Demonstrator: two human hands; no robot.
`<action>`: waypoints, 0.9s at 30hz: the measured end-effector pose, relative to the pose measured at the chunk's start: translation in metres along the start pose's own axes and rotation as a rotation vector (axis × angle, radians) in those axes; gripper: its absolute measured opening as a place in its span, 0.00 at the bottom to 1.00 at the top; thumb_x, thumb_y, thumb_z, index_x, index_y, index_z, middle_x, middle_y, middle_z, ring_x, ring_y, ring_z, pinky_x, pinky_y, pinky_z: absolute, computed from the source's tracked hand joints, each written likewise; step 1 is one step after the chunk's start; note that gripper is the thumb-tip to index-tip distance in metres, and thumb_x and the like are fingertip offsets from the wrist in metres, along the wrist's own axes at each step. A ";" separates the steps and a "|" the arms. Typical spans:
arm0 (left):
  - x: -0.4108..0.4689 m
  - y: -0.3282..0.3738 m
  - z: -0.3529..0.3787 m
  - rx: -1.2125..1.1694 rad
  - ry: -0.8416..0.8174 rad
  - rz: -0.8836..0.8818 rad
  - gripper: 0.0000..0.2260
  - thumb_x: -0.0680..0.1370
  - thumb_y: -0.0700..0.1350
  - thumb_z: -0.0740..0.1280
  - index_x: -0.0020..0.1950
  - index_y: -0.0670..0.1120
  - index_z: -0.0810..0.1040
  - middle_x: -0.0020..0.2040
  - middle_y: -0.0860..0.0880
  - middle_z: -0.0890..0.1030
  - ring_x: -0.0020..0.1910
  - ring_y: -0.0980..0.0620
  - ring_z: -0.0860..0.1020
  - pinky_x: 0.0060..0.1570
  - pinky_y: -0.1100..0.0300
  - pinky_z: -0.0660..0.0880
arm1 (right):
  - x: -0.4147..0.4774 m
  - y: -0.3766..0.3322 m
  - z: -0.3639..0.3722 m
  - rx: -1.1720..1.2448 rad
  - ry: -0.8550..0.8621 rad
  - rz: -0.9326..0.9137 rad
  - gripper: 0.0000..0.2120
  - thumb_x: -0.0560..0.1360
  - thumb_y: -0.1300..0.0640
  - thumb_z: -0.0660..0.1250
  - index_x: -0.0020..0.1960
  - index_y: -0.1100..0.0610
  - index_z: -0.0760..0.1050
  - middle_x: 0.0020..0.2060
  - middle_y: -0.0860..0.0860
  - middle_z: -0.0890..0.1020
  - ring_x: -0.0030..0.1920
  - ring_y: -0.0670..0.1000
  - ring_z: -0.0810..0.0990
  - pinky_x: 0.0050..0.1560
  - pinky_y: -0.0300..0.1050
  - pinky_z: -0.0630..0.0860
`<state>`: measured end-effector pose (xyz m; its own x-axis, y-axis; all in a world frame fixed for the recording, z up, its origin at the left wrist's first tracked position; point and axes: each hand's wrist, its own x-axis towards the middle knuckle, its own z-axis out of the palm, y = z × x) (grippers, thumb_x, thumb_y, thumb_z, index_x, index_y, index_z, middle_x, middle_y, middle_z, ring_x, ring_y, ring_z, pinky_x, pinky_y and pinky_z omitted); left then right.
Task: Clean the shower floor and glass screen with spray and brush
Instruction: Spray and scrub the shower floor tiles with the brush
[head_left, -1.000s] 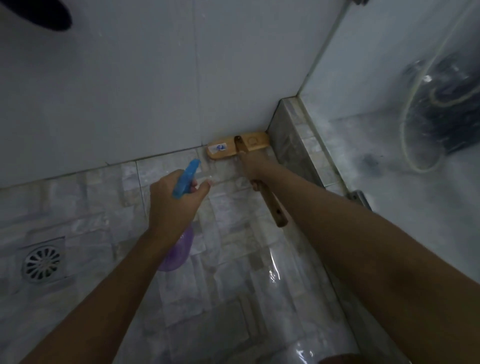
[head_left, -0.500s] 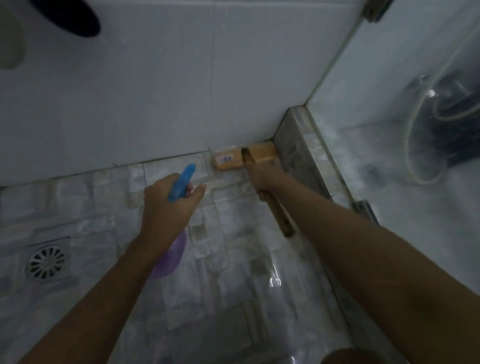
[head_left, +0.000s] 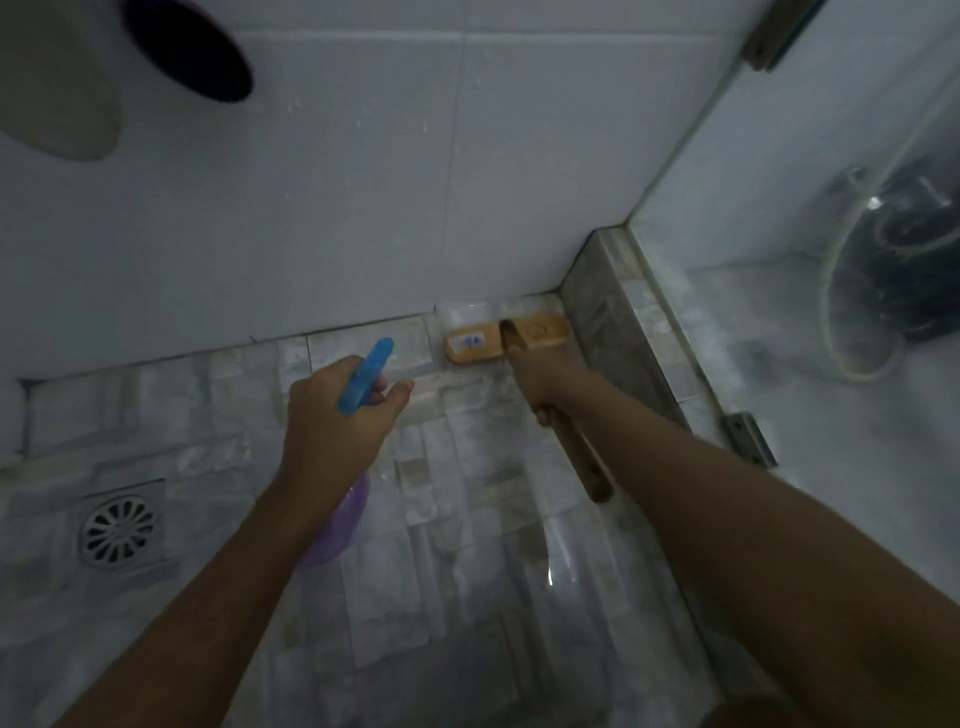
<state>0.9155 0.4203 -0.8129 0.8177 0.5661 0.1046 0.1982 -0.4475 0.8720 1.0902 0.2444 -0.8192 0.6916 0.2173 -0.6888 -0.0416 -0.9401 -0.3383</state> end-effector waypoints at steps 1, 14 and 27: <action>0.001 -0.003 -0.003 0.007 0.002 -0.008 0.14 0.71 0.55 0.73 0.37 0.44 0.78 0.30 0.50 0.77 0.29 0.50 0.76 0.36 0.48 0.79 | 0.007 -0.016 -0.006 0.005 0.008 -0.020 0.18 0.85 0.60 0.53 0.69 0.69 0.70 0.47 0.62 0.81 0.36 0.58 0.79 0.25 0.39 0.76; -0.040 -0.029 -0.040 0.056 -0.035 -0.212 0.14 0.73 0.48 0.76 0.32 0.46 0.77 0.28 0.47 0.77 0.27 0.48 0.76 0.32 0.57 0.73 | -0.062 0.023 0.073 0.033 -0.077 0.118 0.23 0.84 0.40 0.51 0.55 0.60 0.68 0.42 0.60 0.77 0.30 0.60 0.78 0.22 0.47 0.74; -0.098 -0.068 -0.084 0.074 -0.023 -0.399 0.21 0.72 0.48 0.77 0.31 0.35 0.73 0.25 0.46 0.73 0.24 0.54 0.69 0.28 0.60 0.65 | -0.052 -0.011 0.085 0.078 0.004 0.058 0.24 0.85 0.40 0.51 0.53 0.61 0.71 0.37 0.58 0.76 0.28 0.54 0.73 0.17 0.36 0.66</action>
<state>0.7766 0.4536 -0.8425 0.6802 0.6903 -0.2465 0.5402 -0.2449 0.8051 0.9935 0.2656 -0.8340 0.6890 0.1618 -0.7065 -0.1377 -0.9278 -0.3467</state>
